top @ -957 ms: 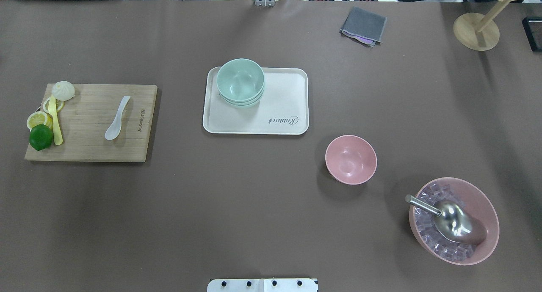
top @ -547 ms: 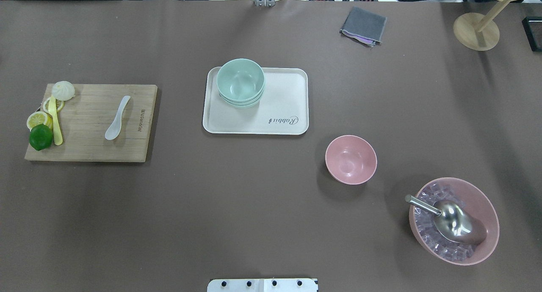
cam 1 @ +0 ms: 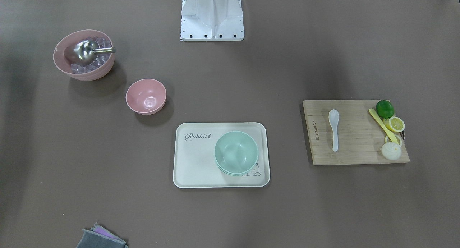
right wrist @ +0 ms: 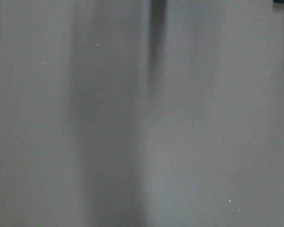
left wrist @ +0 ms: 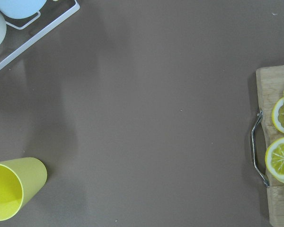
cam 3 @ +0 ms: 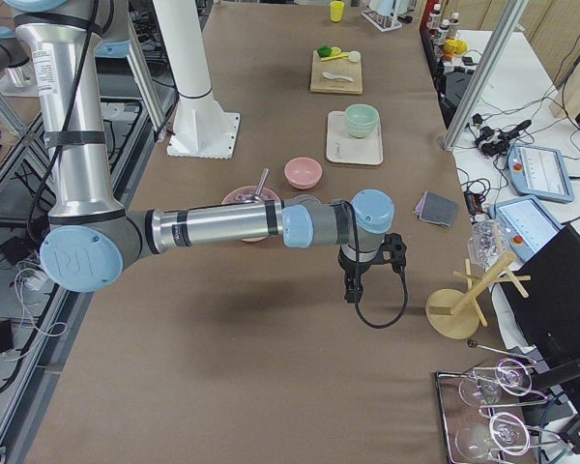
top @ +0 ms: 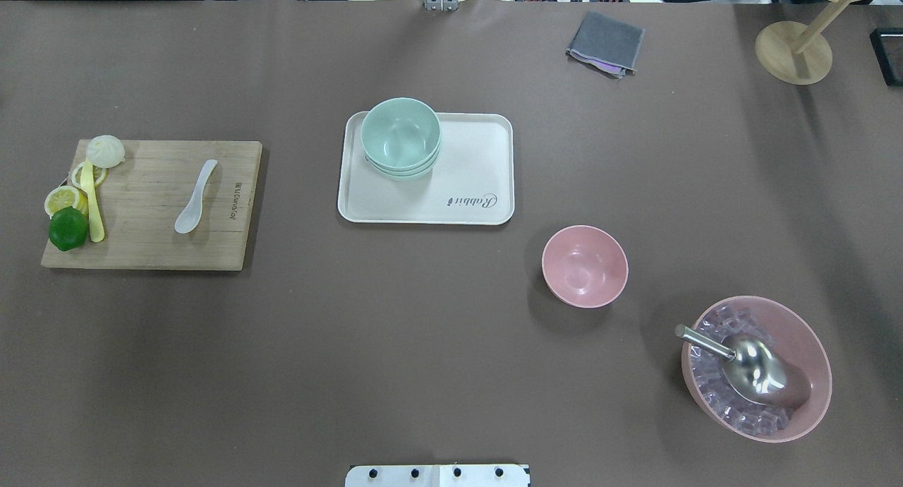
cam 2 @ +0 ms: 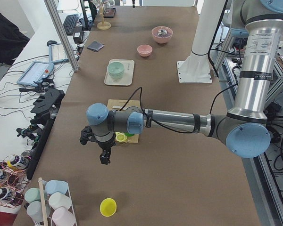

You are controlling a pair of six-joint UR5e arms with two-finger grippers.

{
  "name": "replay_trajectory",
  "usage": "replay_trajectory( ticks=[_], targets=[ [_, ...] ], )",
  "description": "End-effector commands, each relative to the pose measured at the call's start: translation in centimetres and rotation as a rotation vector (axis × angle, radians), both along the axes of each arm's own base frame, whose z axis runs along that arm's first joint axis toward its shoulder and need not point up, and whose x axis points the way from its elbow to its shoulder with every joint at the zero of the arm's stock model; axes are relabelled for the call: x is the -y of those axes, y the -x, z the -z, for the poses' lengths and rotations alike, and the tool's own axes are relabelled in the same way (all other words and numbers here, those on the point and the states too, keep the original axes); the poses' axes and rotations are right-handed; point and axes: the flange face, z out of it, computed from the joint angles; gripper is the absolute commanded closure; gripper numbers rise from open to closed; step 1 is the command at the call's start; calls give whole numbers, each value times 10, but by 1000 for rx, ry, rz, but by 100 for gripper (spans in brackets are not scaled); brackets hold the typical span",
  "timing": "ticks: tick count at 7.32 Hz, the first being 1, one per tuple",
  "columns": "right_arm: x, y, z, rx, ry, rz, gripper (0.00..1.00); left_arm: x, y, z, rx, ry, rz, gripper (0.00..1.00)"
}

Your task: Stack pink bowl on green and place spoon

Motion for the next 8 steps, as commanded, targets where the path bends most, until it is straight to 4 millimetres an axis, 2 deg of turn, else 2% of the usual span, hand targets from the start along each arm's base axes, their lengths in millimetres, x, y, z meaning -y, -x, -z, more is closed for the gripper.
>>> replay_trajectory(
  ticks=[1,3,4,5,6,7,8],
  targets=[
    [10,13,13,10,-23,20,0,2,-2,7,-3,-16,-4,2],
    [28,40,50,30,-32,14,0,14,-6,20,-4,-40,-10,2],
    [47,71,93,40,-64,21,0,23,-9,33,-7,-63,-15,2],
    [49,107,116,51,-58,42,0,30,-13,45,-20,-83,-22,2],
    [56,128,141,71,-47,33,0,39,-25,57,-40,-103,-40,2],
    [63,151,169,81,-33,14,0,42,-27,60,-42,-130,-43,2],
    [63,166,175,59,9,-34,0,42,-29,59,-43,-135,-46,2]
  ],
)
